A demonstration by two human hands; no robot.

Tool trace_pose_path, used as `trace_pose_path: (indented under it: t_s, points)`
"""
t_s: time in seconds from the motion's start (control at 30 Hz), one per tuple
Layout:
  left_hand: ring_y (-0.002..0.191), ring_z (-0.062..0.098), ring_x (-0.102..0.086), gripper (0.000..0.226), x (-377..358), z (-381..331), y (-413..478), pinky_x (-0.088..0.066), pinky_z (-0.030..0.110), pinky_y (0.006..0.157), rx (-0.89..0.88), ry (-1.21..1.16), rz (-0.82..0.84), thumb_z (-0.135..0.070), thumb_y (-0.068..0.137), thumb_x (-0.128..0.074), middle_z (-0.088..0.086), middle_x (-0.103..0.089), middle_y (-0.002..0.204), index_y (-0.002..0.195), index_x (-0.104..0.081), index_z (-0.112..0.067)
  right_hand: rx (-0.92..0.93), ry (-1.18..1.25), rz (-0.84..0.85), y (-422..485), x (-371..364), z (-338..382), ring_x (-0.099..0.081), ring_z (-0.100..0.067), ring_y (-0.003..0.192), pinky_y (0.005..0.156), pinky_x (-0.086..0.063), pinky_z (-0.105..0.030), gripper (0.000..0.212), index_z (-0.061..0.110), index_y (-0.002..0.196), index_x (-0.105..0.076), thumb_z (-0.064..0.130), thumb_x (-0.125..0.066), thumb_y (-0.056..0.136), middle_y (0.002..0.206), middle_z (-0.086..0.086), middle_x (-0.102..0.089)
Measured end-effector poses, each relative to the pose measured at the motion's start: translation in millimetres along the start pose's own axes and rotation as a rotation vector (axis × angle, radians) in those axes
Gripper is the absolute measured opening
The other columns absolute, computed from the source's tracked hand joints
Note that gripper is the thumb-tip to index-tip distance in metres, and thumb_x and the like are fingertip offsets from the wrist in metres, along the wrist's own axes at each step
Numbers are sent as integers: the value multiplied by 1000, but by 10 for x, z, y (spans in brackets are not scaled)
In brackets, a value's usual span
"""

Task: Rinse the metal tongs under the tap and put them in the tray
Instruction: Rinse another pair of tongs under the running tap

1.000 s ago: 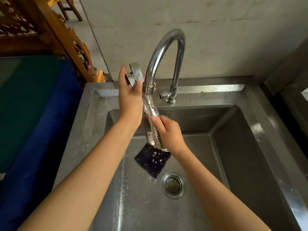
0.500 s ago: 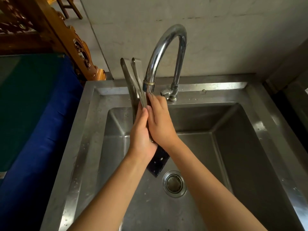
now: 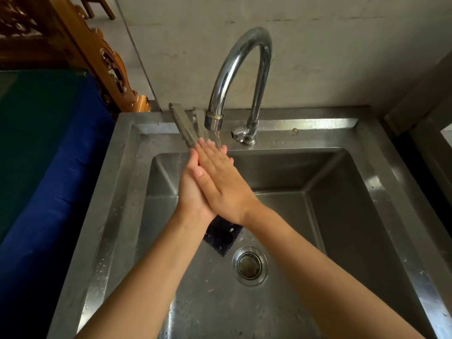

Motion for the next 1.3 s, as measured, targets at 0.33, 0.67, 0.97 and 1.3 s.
trace_pose_path:
  t_s: [0.33, 0.67, 0.97, 1.3]
  points:
    - [133, 19, -41, 48, 31, 17, -9, -25, 40, 114, 144, -25, 52, -36, 100, -25, 6, -44, 145, 141, -38, -15, -69, -40, -33, 85, 73, -124, 5, -13, 146, 119, 8, -30, 55, 12, 148, -11, 36, -17, 99, 159, -5, -4]
    - [138, 19, -33, 46, -49, 17, 43, -19, 43, 117, 77, -98, 46, -28, 101, -24, 4, -39, 148, 143, -33, -13, -20, 7, -122, 150, 148, -45, -6, -10, 146, 118, 13, -28, 48, 9, 147, -21, 26, -19, 102, 157, -6, -20]
    - [112, 20, -61, 31, -182, -14, 113, -49, 32, 93, -14, 132, 19, -26, 99, -39, 5, -67, 108, 118, -58, -11, 35, 257, -513, 20, 263, 6, -45, -9, 127, 113, -28, -45, 50, 10, 142, -34, -4, -36, 94, 137, -2, -51]
    - [109, 11, -63, 24, -193, 34, 147, -49, 23, 88, -110, 141, 146, -23, 101, -30, 0, -71, 108, 111, -51, -16, -345, 254, -547, -54, 278, -210, -53, -18, 64, 55, -37, -22, 32, 8, 84, -58, 36, -47, 95, 70, 0, -59]
Point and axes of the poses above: each hand's wrist, its own y-axis towards the middle knuckle, its own x-axis out of the back of the hand, z = x × y, the point moved 3 cm from there along y, towards the middle knuckle
